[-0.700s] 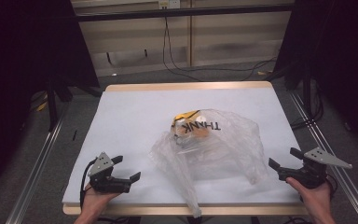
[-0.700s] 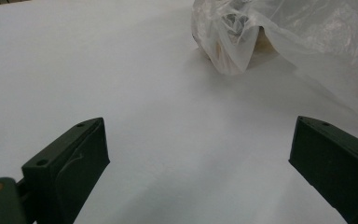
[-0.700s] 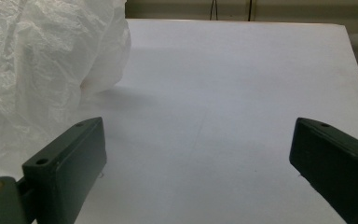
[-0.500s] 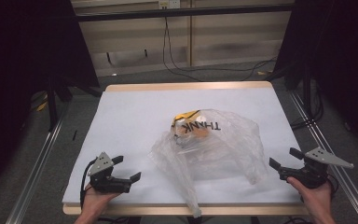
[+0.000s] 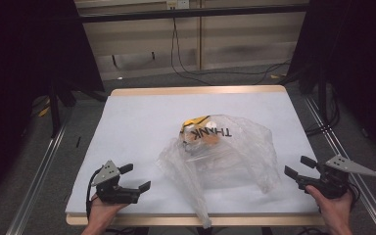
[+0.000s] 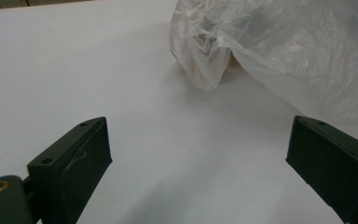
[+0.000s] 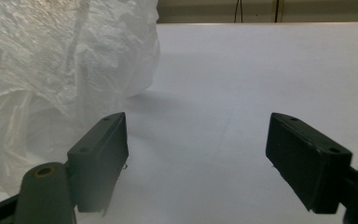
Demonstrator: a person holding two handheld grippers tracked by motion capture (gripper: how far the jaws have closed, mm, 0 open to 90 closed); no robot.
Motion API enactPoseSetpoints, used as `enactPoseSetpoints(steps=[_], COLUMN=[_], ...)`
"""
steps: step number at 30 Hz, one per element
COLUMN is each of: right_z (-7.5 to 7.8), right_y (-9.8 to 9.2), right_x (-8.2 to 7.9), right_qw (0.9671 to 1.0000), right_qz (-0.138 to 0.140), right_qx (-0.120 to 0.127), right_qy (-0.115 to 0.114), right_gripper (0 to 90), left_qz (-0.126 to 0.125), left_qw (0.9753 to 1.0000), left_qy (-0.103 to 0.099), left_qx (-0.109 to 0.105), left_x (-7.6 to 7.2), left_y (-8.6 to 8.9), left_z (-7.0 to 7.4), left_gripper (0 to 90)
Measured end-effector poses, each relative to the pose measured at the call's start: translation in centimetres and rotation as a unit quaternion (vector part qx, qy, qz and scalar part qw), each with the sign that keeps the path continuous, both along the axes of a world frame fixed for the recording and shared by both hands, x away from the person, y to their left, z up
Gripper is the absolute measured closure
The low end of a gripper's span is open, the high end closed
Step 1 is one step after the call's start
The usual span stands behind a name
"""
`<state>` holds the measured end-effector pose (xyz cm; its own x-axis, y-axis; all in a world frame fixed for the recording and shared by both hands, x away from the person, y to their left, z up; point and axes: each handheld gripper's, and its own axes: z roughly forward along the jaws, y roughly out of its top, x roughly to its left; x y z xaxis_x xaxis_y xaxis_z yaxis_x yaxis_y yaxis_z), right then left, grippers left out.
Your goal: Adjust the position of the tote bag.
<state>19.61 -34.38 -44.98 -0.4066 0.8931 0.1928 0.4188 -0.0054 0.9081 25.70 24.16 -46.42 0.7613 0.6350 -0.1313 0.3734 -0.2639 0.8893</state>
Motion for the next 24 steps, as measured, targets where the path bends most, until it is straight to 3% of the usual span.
enactPoseSetpoints(steps=[10, 15, 24], right_z=[0.9, 1.5, 2.5], right_y=[0.5, 0.8, 2.1], right_x=[-1.1, -1.8, -3.1], right_qw=[0.9995, 0.999, 0.9961], right_qz=[0.029, 0.042, 0.086], right_qx=[0.007, 0.007, 0.006], right_qy=[-0.007, -0.014, -0.015], right_gripper=[25.0, 26.7, 30.8], left_qz=[-0.03, -0.058, -0.114], left_qw=[0.9995, 0.9981, 0.9931], left_qy=[-0.013, -0.012, -0.016], left_qx=[0.0, -0.017, -0.019], left_x=[-1.1, -1.7, -3.6], left_y=[-1.1, -1.8, -4.3], left_z=[0.3, 0.8, 1.3], left_gripper=[5.5, 8.0, 11.4])
